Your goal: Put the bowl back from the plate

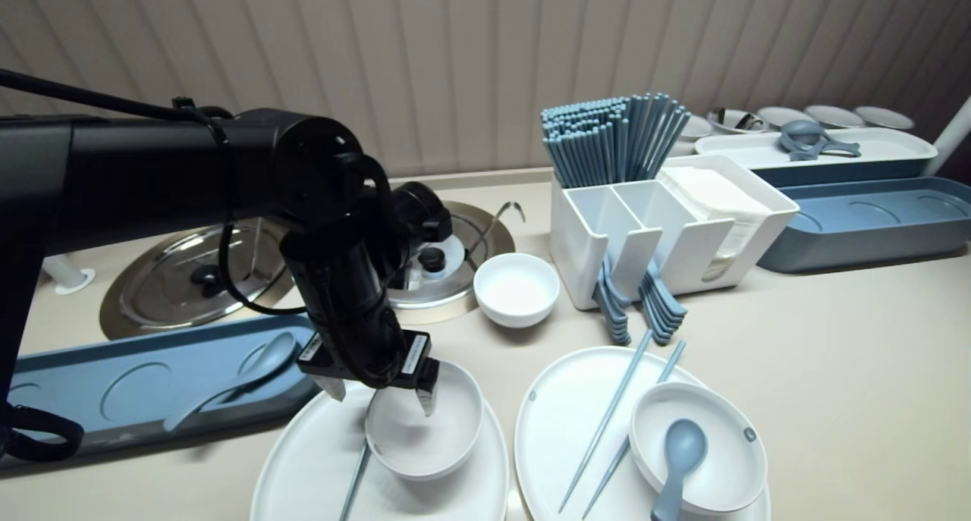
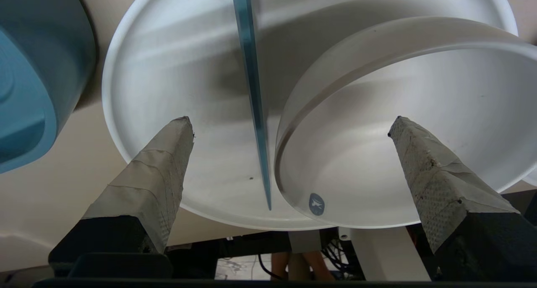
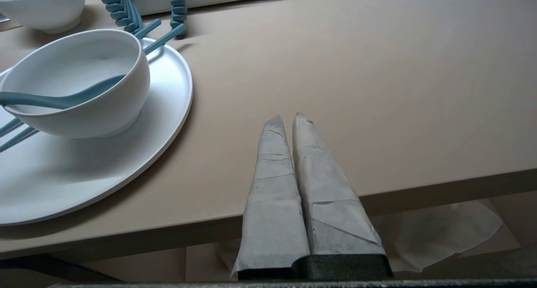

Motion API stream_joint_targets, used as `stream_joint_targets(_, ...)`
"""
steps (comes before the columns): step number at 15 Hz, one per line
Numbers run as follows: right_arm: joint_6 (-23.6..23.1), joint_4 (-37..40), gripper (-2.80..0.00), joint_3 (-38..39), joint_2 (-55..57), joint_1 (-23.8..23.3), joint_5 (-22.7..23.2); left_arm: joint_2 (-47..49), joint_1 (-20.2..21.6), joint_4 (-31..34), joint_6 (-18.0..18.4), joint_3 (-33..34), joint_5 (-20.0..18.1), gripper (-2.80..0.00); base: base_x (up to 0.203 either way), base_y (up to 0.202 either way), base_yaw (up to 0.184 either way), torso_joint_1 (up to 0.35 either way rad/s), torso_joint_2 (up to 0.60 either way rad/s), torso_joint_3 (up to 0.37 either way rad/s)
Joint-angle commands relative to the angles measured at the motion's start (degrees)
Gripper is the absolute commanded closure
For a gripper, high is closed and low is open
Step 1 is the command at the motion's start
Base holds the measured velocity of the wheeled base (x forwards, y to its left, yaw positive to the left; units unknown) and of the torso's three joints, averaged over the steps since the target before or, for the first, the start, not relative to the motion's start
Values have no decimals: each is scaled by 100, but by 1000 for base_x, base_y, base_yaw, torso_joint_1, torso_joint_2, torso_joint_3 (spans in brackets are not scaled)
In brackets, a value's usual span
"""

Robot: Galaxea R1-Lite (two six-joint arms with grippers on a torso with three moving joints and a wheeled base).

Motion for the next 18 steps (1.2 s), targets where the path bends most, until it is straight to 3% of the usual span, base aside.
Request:
stream_joint_targets(1,2,-1,0,0,-2,2,-3,49,-6,47,-23,7,-5,-280,0,0,0,0,0,0)
stream_joint_targets(2,2,-1,0,0,-2,2,-3,60,-7,49,-25,44,-6,0,0,0,0,0,0,0)
stream_joint_targets(12,2,-1,0,0,-2,2,-3,112,-201,76,-16,45,-6,0,0,0,0,0,0,0)
stream_joint_targets(18,2,-1,0,0,3,2,-3,-496,-99,62,-46,-224,-10,0,0,0,0,0,0,0)
